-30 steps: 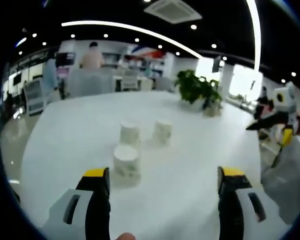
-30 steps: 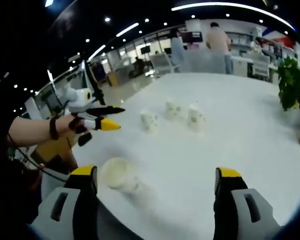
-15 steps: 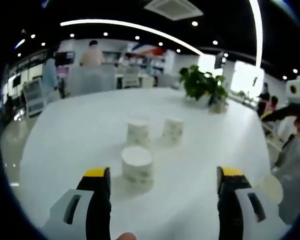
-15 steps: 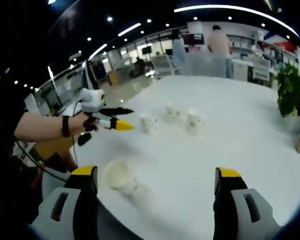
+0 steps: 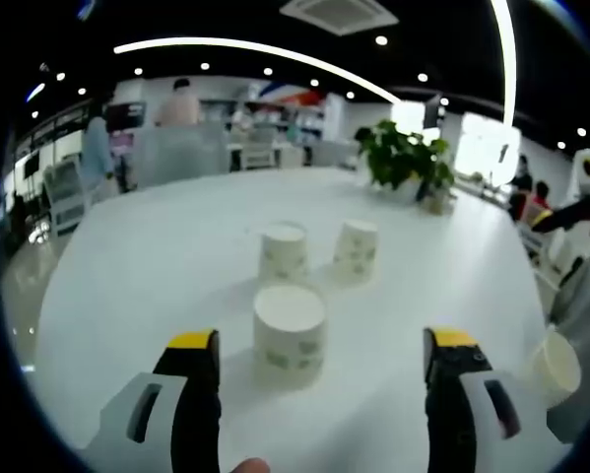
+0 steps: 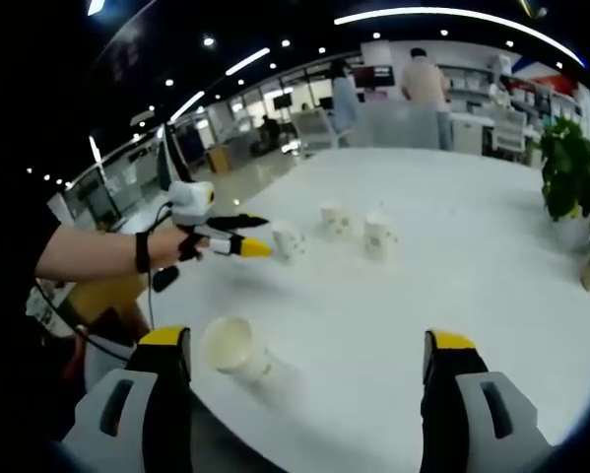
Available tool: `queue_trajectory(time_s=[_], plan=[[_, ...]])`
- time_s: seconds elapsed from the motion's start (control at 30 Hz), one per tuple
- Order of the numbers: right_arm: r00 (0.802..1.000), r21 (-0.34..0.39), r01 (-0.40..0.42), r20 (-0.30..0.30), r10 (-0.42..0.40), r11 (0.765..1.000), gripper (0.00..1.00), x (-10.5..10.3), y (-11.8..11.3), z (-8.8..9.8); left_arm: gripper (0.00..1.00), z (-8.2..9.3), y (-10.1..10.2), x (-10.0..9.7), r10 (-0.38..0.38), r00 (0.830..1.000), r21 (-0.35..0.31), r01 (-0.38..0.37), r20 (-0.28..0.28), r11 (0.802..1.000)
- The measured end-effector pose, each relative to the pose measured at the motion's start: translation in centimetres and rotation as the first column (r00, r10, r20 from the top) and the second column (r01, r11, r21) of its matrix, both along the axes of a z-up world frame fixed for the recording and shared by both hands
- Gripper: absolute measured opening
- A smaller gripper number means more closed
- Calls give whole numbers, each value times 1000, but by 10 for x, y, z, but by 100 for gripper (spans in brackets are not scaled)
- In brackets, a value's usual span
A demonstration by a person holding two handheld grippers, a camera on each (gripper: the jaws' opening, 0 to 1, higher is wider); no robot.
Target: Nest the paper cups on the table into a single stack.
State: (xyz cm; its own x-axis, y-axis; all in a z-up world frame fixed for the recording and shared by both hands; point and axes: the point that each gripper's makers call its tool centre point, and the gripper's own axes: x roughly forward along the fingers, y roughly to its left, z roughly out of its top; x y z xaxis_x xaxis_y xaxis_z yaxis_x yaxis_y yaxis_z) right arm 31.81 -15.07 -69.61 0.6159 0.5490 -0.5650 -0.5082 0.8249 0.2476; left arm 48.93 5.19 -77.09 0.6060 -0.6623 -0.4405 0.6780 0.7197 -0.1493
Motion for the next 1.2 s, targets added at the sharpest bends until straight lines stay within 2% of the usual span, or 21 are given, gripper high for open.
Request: queue_trajectory(time_s=[0.13, 0.57, 1.2], plan=[[1000, 3, 17, 3, -17, 1000, 97, 0, -5, 2, 84, -2, -1, 6, 5, 1000, -17, -6, -7, 1000], [999, -17, 38, 6, -38, 999, 96, 2, -14, 4, 83, -13, -3, 25, -10, 1000, 10, 10, -4, 1000], [998, -49, 61, -1, -61, 997, 95, -2, -30, 7, 79, -15, -10, 42, -26, 1000, -5, 26, 1, 1000]])
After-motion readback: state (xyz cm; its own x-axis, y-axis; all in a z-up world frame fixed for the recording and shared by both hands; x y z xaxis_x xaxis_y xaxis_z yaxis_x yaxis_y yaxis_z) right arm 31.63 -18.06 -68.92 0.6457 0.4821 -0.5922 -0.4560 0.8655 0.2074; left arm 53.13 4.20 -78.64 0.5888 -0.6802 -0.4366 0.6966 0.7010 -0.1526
